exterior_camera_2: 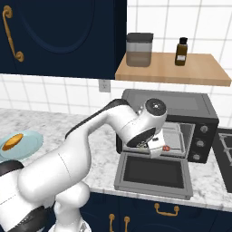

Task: Pick up the kebab skewer and baguette bread, and place them inside the toaster oven. Close the toaster oven door and start by setting the timer.

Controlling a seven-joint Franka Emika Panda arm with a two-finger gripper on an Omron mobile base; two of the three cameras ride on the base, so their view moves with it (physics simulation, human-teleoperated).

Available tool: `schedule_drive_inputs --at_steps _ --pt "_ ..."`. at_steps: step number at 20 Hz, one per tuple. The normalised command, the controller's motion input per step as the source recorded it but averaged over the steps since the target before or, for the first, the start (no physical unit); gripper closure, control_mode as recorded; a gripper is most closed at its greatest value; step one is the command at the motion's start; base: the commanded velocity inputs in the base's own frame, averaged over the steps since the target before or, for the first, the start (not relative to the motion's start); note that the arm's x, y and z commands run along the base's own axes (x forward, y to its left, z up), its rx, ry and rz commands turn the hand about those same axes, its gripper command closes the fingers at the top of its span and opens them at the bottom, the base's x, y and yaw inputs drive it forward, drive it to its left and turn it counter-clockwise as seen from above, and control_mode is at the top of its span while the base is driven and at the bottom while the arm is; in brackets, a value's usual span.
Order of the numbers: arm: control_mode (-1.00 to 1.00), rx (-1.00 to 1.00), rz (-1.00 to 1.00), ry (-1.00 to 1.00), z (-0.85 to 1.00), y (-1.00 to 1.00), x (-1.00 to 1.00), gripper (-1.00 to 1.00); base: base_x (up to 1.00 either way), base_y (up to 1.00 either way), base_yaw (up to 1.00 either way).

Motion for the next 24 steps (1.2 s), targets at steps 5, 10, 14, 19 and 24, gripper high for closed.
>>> schedule_drive_inputs --at_steps 5,10,14,19,24 --pt "-1.0 -0.04 0.2 0.17 0.23 1.0 -0.09 -1.0 0.0 0.0 0.0" --pt "-1.0 -0.03 0.22 0.19 0.26 1.0 0.0 -1.0 0.0 0.0 0.0" --pt "-1.0 -0.07 0.24 0.19 0.06 1.0 -0.01 -1.0 0.0 0.0 0.0" --pt "-1.0 -0.06 0.27 0.21 0.04 1.0 0.0 -1.0 0.0 0.0 0.0" --pt "-1.0 0.0 0.36 0.27 0.04 1.0 0.0 -1.0 0.0 0.0 0.0"
